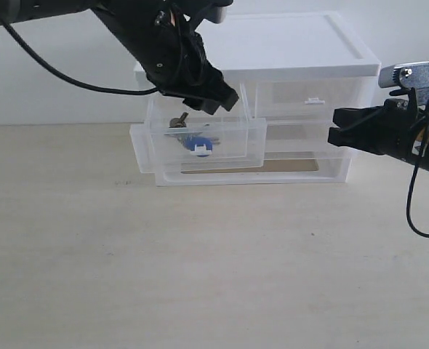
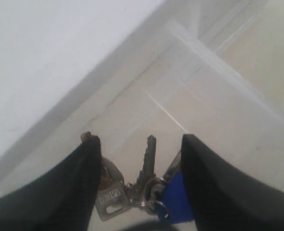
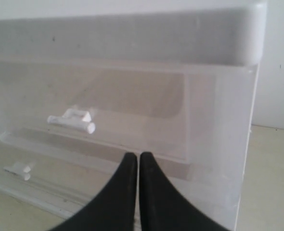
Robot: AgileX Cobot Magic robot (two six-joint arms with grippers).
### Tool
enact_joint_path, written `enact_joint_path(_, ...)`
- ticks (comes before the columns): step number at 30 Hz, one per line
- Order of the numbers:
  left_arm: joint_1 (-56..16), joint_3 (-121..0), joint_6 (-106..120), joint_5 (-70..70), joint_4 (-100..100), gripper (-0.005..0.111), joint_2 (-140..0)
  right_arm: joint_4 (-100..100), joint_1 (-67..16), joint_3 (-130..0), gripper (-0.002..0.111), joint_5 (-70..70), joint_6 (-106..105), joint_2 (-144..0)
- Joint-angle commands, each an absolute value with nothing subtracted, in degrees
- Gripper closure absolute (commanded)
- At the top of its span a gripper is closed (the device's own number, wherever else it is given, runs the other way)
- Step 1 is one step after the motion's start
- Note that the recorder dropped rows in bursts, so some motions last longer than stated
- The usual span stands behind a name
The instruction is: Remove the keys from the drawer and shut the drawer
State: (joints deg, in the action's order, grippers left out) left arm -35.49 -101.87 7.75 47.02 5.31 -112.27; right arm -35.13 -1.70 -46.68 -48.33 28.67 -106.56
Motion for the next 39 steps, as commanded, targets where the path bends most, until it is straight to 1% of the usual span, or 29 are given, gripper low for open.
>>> enact_joint_path(1,-35.9,-108.9,7.5,55.6,6.4,0.060,-116.2,-35.0,-1.9,-46.9,0.108,-48.2,28.6,-106.5)
enact_joint_path(12,-35.8,-110.7,6.2,58.9,7.8,0.060,-118.6,-34.9,-1.9,-46.9,0.108,-48.2,28.6,-106.5)
enact_joint_path(24,-35.0,-110.7,5.3,58.3,8.4,0.060,-121.5,-35.0,-1.9,-46.9,0.108,-48.2,28.6,-106.5)
enact_joint_path(30,-34.9,-110.7,5.6,55.9,8.6,0.061,-122.1,-34.9,-1.9,-46.9,0.108,-48.3,28.6,-106.5)
enact_joint_path(31,-34.9,-110.7,5.6,55.8,8.6,0.063,-122.1,-34.9,-1.9,-46.9,0.108,-48.3,28.6,-106.5)
enact_joint_path(33,-34.9,-110.7,6.0,55.8,8.6,0.069,-122.1,-34.9,-1.9,-46.9,0.108,-48.3,28.6,-106.5)
enact_joint_path(36,-34.7,-110.7,8.3,55.8,8.6,0.089,-122.1,-34.9,-1.9,-46.9,0.108,-48.3,28.6,-106.5)
enact_joint_path(37,-34.6,-110.7,9.0,55.5,8.6,0.098,-122.1,-34.9,-1.9,-46.9,0.108,-48.3,28.6,-106.5)
enact_joint_path(38,-34.6,-110.7,9.3,55.4,8.7,0.102,-122.1,-34.9,-1.9,-46.9,0.108,-48.3,28.6,-106.5)
enact_joint_path(39,-34.6,-110.7,9.3,55.2,8.9,0.102,-122.1,-34.9,-1.9,-46.9,0.108,-48.3,28.6,-106.5)
